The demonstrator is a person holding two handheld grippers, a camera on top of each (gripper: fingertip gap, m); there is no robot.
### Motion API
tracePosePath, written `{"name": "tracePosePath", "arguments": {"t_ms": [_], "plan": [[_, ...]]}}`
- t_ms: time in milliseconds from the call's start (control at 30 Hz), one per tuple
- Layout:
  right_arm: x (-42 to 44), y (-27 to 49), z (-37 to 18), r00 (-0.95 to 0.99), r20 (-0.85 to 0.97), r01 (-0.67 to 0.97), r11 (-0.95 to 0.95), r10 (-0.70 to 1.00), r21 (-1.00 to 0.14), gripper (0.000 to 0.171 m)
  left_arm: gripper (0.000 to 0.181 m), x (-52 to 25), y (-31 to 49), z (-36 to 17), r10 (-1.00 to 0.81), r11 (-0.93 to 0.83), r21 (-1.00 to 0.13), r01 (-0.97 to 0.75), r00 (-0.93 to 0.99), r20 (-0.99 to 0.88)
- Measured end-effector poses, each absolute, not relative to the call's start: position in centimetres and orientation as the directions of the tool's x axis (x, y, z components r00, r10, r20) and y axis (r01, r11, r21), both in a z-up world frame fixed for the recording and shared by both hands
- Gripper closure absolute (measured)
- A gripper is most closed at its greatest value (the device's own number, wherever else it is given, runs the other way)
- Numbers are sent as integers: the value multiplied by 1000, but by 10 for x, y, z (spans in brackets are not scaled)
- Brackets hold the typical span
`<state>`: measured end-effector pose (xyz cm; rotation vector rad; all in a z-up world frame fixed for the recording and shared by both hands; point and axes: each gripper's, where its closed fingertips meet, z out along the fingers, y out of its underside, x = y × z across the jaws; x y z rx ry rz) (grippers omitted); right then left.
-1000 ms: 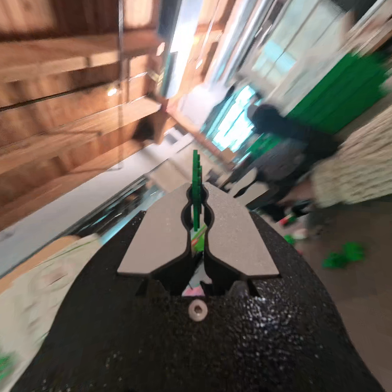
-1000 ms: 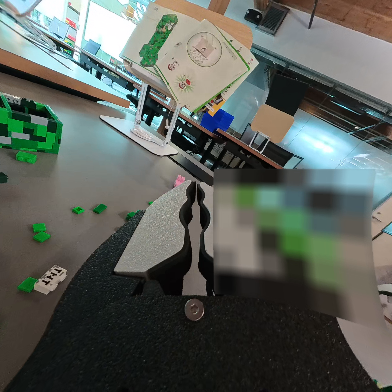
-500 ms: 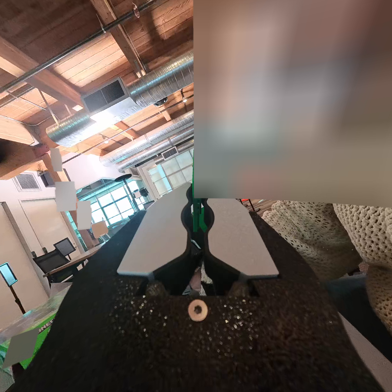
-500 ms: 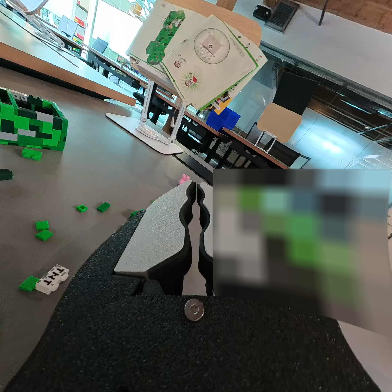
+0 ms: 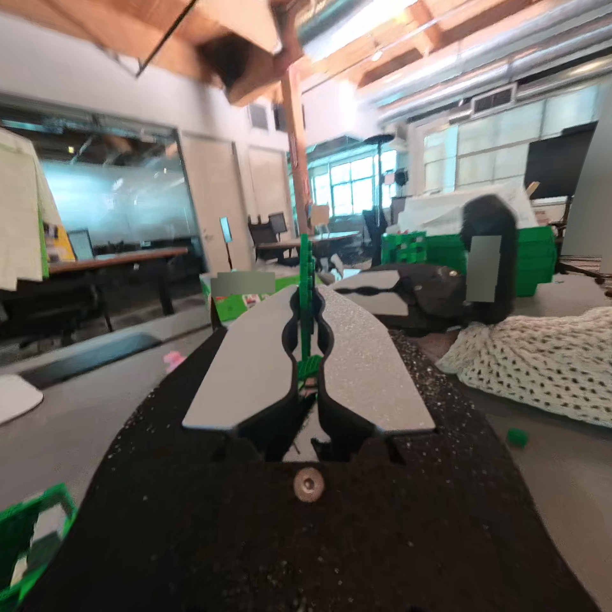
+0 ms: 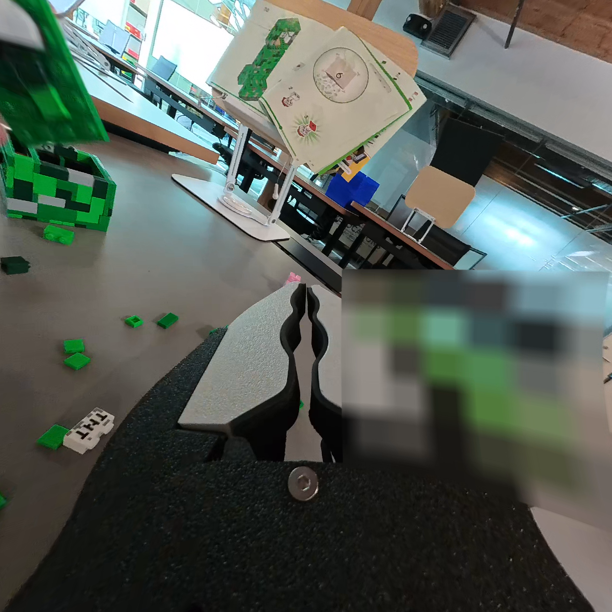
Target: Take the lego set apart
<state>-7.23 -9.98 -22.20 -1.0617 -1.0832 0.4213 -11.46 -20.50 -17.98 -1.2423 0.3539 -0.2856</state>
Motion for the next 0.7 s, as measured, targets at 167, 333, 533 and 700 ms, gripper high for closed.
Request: {"name": "tracePosePath", "arguments": {"t_ms": [167,333,533,700], "plan": [[-75,-111,-221,418,562,204,529,714,-824,171,176,-119,-203,-184,-429,265,-961,73,902,-49],[-90,-169,-220,176,633,77,631,754,-772,144,176,-111,-204,-190,-547,191,-966,174,836,42],[-102,-228,-221,-71,596,-36,595,800,-803,99,176,-101,-204,-195,-599,154,-973,171,799,46],[-110,-224,-231,-37,626,47,627,779,-778,101,176,-96,-203,-197,-636,105,-973,208,766,95]]}}
